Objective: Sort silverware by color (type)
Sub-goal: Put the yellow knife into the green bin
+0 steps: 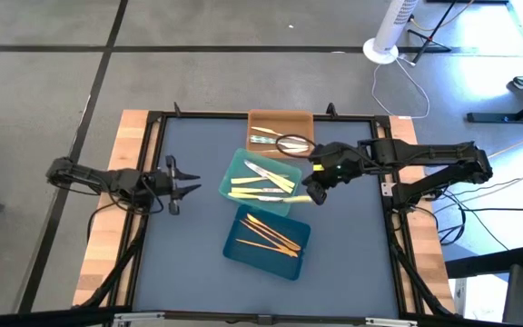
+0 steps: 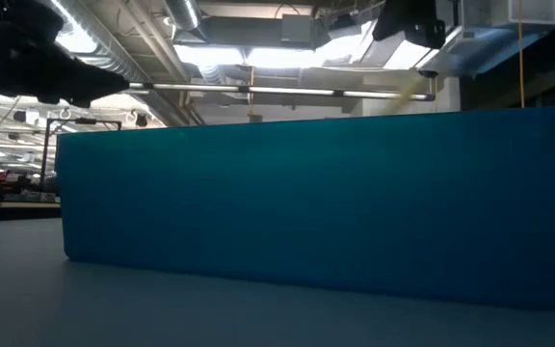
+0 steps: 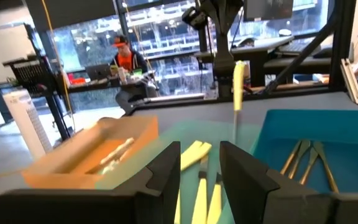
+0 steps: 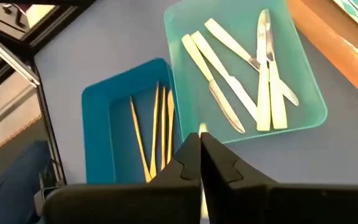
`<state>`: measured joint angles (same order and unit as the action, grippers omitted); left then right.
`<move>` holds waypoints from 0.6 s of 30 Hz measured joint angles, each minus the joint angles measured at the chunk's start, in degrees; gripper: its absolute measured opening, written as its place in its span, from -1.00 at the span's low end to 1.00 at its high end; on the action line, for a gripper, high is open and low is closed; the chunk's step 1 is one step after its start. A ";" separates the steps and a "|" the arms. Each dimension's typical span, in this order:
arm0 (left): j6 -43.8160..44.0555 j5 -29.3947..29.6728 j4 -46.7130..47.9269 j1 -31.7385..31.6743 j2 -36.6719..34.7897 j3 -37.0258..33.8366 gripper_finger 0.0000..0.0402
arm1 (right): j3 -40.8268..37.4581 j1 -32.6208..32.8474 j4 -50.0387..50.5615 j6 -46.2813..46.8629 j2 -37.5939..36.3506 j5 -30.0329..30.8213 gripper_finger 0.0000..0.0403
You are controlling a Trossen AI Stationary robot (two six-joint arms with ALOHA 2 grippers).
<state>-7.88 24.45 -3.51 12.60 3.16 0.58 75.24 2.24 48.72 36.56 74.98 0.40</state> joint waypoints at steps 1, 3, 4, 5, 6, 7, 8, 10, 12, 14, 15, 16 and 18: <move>-0.51 0.02 0.00 0.00 -0.56 0.00 -0.48 | 0.00 0.00 -0.25 0.00 0.00 0.01 -0.99; -1.20 -0.04 0.00 0.00 -1.48 0.00 -0.48 | 0.00 0.00 -0.36 0.00 0.02 0.51 -0.99; -1.33 -0.05 -0.01 0.00 -1.80 0.00 -0.48 | 0.00 0.00 -0.29 -0.02 0.00 0.74 -0.99; -1.35 -0.05 0.00 0.00 -1.91 0.00 -0.48 | 0.00 0.00 -0.23 -0.02 0.00 1.10 -0.99; -1.37 -0.05 0.02 0.00 -1.93 0.00 -0.48 | 0.00 0.00 -0.23 -0.02 0.00 1.17 -0.99; -1.37 -0.11 0.02 0.00 -1.93 0.00 -0.48 | 0.00 0.00 -0.23 -0.02 0.02 1.46 -0.99; -1.37 -0.09 0.02 0.00 -1.95 0.00 -0.48 | 0.00 0.00 -0.23 -0.02 0.00 1.51 -0.99; -1.37 -0.11 0.02 0.00 -1.95 0.00 -0.48 | 0.00 0.00 -0.23 -0.02 0.00 1.51 -0.99; -1.36 -0.11 0.02 0.00 -1.94 0.00 -0.48 | 0.00 0.00 -0.22 -0.02 0.01 1.51 -1.00; -1.32 -0.11 0.02 0.00 -1.93 0.00 -0.48 | 0.00 0.00 -0.21 -0.02 0.02 1.51 -1.00; -1.31 -0.11 0.02 0.00 -1.93 0.00 -0.48 | 0.00 0.00 -0.21 -0.02 0.00 1.51 -1.00; -1.33 -0.11 0.02 0.00 -1.93 0.00 -0.48 | 0.00 0.00 -0.21 -0.02 0.01 1.51 -1.00; -1.31 -0.11 0.02 0.00 -1.93 0.00 -0.48 | 0.00 0.00 -0.21 -0.02 0.00 1.51 -1.00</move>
<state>-9.19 24.34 -3.49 12.60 1.23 0.58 75.24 2.24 48.51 36.53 74.98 1.91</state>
